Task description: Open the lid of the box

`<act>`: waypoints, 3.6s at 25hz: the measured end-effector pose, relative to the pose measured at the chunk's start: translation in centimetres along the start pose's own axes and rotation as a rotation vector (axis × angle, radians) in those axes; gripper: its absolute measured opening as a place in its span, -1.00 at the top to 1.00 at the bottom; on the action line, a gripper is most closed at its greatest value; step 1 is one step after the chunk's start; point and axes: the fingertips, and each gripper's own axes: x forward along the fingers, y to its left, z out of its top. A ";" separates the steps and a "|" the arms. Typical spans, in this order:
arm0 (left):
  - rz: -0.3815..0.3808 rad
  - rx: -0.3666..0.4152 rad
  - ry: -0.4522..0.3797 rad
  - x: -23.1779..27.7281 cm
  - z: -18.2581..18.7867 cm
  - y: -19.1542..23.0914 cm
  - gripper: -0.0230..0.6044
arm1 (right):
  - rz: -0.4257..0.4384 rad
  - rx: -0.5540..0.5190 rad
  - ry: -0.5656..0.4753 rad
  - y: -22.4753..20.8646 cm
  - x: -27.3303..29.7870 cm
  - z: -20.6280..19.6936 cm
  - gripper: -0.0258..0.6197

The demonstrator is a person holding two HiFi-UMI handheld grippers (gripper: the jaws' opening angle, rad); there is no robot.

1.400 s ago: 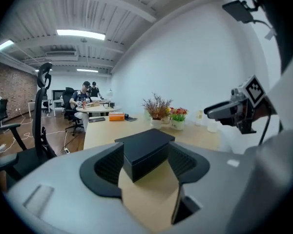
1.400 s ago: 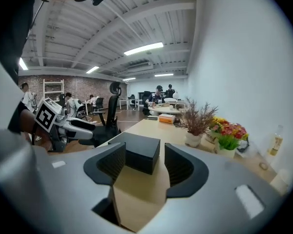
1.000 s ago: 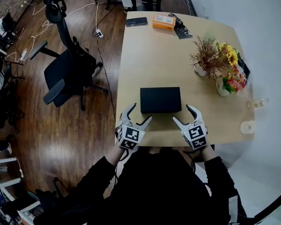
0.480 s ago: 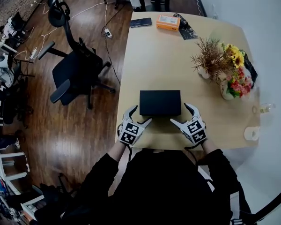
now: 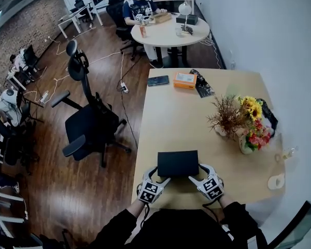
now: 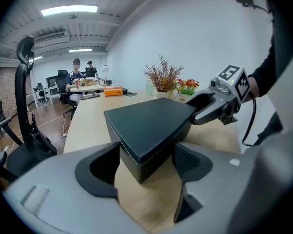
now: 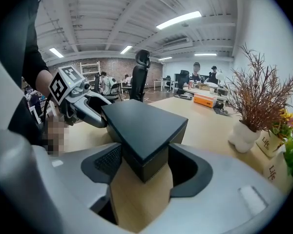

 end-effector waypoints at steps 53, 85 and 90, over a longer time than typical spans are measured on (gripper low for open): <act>0.045 0.426 -0.142 -4.1 12.6 3.4 0.64 | 0.074 0.491 -0.270 -5.8 -5.3 8.4 0.13; -0.139 0.002 -0.233 -0.5 16.3 8.6 0.60 | -0.003 0.531 -0.064 -2.1 -0.6 1.2 0.41; -0.174 -0.227 -0.279 0.9 16.4 10.5 0.62 | -0.009 0.548 -0.060 -2.5 -0.5 1.3 0.48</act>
